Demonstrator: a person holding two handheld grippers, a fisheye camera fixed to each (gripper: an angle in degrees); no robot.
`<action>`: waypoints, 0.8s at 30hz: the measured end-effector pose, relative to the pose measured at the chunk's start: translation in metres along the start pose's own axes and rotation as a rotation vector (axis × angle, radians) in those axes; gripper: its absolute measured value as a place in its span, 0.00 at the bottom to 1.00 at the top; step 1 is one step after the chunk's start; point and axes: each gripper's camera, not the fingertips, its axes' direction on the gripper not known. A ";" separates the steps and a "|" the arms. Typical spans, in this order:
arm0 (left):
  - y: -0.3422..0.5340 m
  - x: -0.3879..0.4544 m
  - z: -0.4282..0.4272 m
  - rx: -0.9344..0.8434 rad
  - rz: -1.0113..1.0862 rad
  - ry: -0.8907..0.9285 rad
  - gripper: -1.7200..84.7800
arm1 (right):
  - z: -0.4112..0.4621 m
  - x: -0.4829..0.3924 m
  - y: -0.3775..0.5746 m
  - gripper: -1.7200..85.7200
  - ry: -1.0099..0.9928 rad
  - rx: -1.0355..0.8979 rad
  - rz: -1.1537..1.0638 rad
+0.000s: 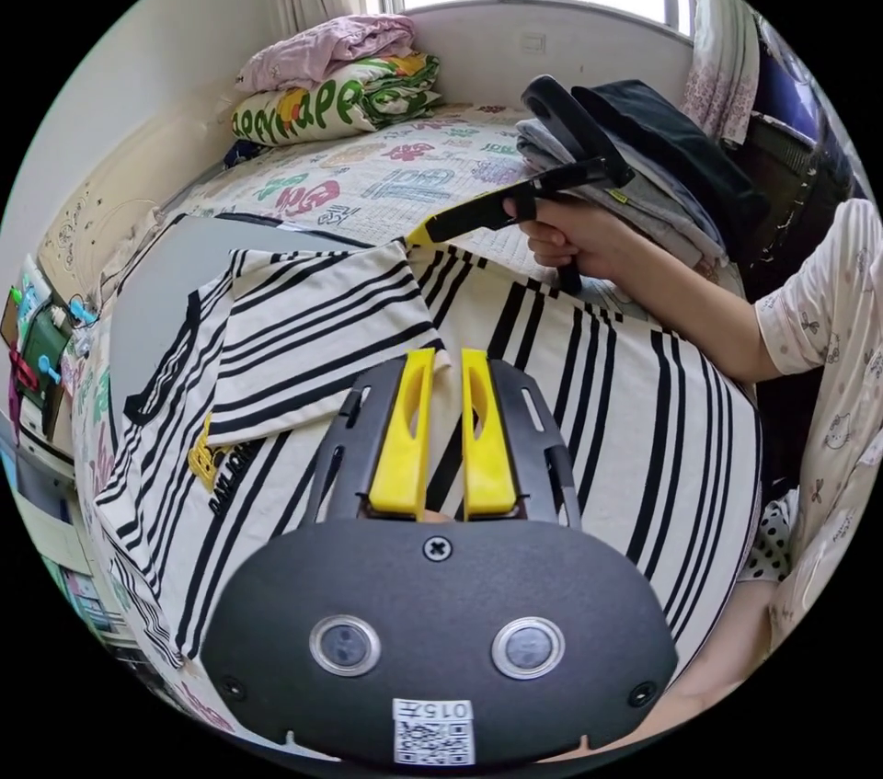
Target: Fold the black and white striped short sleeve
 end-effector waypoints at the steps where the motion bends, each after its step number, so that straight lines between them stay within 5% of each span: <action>1: -0.006 0.003 0.001 -0.013 0.010 0.003 0.05 | 0.003 0.004 0.001 0.03 0.004 -0.009 0.017; 13: -0.071 0.008 0.002 -0.033 0.035 0.118 0.04 | 0.012 0.017 0.026 0.02 -0.025 0.016 0.133; 19: -0.082 -0.061 -0.044 0.190 -0.361 0.000 0.10 | -0.016 -0.026 0.044 0.07 -0.067 0.156 -0.030; 24: -0.081 -0.113 -0.040 0.188 -0.686 -0.135 0.12 | 0.026 -0.100 0.049 0.11 -0.233 -0.043 -0.295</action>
